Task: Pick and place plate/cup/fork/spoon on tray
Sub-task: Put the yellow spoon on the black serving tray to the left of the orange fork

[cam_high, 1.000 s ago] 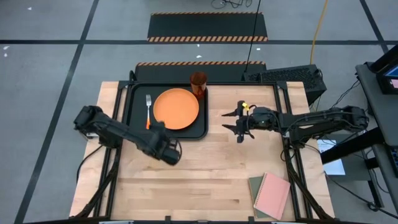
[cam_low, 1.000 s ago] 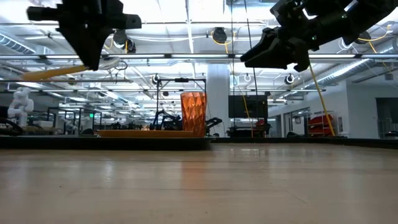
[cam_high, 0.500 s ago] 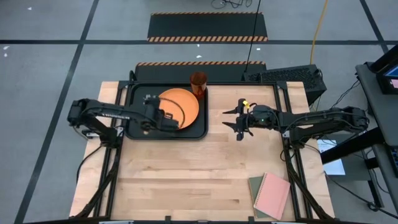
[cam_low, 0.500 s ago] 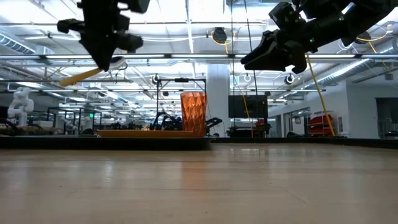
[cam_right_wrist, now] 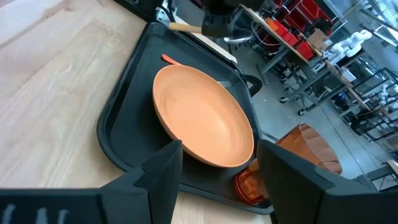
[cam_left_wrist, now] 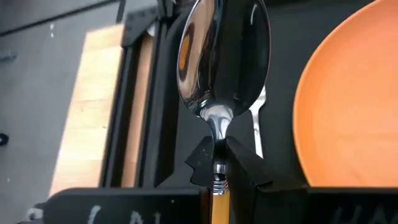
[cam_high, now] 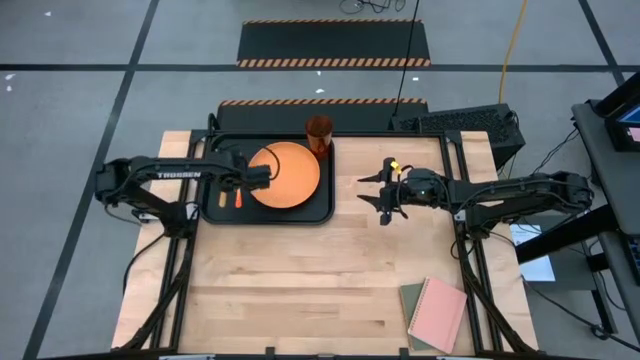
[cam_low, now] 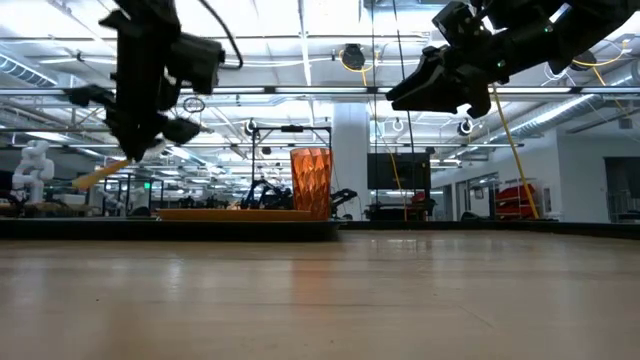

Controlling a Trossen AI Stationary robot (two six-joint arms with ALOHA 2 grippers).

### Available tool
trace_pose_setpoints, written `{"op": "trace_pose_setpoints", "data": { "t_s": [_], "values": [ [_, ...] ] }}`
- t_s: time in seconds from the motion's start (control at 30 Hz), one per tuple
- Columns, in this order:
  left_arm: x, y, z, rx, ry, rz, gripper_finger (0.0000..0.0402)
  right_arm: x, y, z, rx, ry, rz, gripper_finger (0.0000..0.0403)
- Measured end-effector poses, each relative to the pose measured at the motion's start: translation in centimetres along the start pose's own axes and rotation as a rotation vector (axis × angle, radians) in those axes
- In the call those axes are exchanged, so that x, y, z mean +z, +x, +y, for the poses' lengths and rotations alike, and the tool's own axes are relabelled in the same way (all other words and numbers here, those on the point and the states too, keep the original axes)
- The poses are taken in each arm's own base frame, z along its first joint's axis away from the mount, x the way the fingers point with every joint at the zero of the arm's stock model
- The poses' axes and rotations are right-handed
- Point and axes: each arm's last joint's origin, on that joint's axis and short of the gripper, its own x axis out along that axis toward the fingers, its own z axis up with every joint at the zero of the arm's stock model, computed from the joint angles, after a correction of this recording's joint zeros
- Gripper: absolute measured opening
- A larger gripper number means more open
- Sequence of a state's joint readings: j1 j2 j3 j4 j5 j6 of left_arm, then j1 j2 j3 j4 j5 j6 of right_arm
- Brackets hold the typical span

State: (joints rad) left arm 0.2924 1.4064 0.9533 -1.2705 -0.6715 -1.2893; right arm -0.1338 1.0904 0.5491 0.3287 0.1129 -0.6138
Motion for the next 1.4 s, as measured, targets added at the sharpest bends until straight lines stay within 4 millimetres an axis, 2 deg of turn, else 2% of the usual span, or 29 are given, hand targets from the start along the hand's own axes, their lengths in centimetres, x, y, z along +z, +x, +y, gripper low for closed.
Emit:
{"op": "trace_pose_setpoints", "data": {
  "t_s": [0.3, 0.57, 0.8, 1.4],
  "values": [
    [0.0, 5.3, -0.1, -0.069, -0.009, 0.118, 0.0026, -0.5, 0.1, -0.6, -0.037, -0.001, 0.032, 0.0203],
    [-0.7, 8.3, 0.5, -0.101, -0.029, 0.194, 0.0026, -0.7, 0.1, -0.7, -0.035, 0.001, 0.046, 0.0203],
    [-0.8, 9.6, 0.9, -0.115, -0.041, 0.203, 0.0026, -0.7, 0.1, -0.7, -0.035, 0.001, 0.046, 0.0203],
    [0.2, 10.5, 1.3, -0.116, -0.071, 0.189, 0.0026, -0.8, 0.1, -0.6, -0.024, 0.007, 0.059, 0.0203]
  ]
}}
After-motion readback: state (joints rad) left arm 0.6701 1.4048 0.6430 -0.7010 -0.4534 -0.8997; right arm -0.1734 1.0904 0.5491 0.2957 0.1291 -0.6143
